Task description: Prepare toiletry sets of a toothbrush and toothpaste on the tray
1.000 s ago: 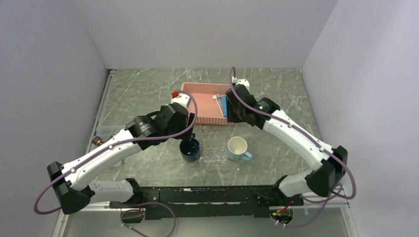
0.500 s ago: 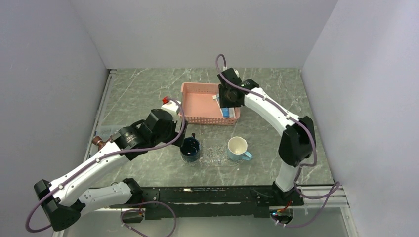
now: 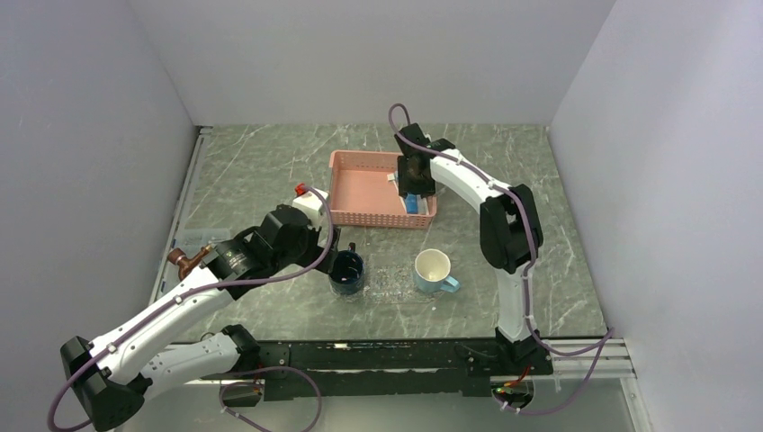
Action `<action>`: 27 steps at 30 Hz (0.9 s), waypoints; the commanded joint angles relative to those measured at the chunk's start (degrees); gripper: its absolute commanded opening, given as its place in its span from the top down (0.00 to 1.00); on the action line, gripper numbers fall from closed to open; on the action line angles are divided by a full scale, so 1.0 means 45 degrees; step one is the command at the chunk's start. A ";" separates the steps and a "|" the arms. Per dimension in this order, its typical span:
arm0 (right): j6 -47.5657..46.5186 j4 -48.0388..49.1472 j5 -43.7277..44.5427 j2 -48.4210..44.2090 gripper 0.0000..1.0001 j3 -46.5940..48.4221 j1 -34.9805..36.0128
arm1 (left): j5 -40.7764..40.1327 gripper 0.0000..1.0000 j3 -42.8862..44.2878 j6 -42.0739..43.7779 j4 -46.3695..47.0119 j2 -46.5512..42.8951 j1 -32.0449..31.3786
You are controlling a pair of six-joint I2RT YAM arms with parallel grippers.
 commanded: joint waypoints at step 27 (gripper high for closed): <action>0.0280 -0.0050 -0.0663 0.2080 0.57 0.1140 -0.0314 | 0.0562 0.01 0.0126 0.0197 0.0577 -0.0116 0.0264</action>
